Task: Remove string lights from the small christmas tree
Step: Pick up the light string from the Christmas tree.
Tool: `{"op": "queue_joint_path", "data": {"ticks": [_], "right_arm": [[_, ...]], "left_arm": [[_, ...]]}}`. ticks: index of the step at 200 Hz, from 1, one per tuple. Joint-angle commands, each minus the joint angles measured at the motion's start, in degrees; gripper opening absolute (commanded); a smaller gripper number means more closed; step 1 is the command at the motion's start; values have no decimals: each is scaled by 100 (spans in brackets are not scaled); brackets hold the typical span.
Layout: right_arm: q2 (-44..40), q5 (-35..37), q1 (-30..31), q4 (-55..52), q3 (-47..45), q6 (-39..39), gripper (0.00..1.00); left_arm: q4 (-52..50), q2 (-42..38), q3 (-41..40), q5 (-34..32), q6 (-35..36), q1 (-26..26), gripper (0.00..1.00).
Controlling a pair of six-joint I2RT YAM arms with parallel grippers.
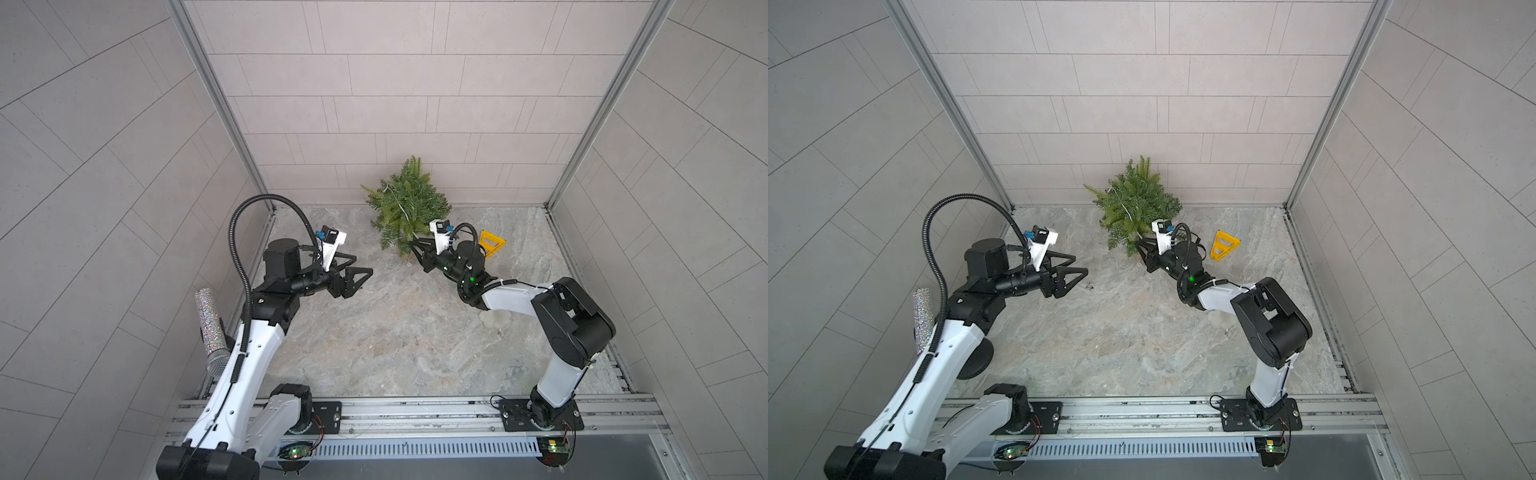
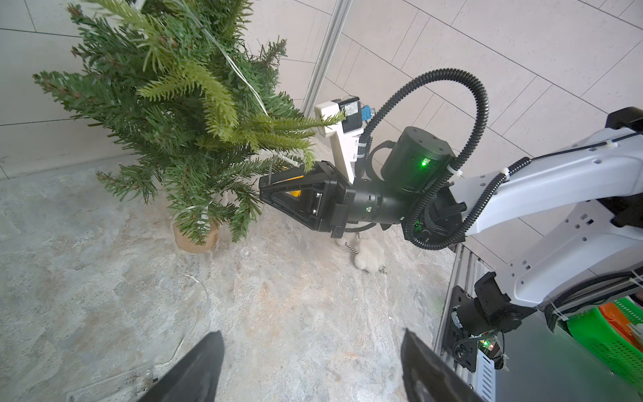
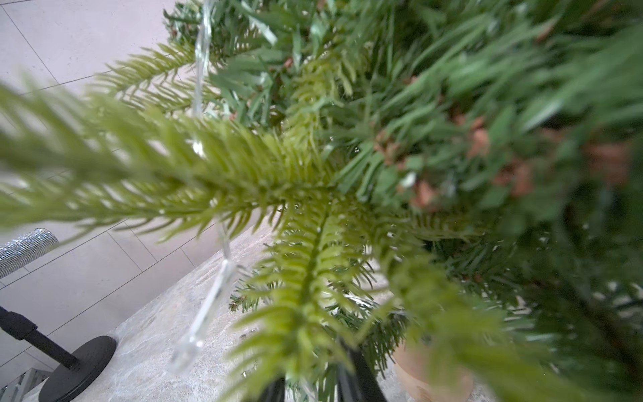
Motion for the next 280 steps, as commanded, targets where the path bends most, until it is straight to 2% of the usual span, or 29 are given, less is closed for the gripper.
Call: {"op": "queue_joint_path", "data": {"ticks": [1, 22, 70, 141, 197, 242, 280], "right_arm": [[9, -88, 41, 354, 24, 34, 21], [15, 10, 45, 392, 32, 40, 17], [39, 4, 43, 486, 0, 113, 0], [-427, -100, 41, 171, -201, 163, 0], [-1233, 195, 30, -1174, -206, -314, 0], [-1561, 187, 15, -1968, 53, -514, 0], [-1766, -473, 15, -3161, 636, -863, 0]], "left_arm": [[-1, -45, -23, 47, 99, -15, 84], [-18, -36, -24, 55, 99, -15, 84], [-76, -45, -15, 0, 120, -14, 84], [-89, -53, 3, 5, 109, -10, 84], [-89, -71, 47, 12, 99, -15, 84], [-27, -69, 31, -9, 41, -13, 84], [-1, -53, 78, -12, 3, -16, 84]]}}
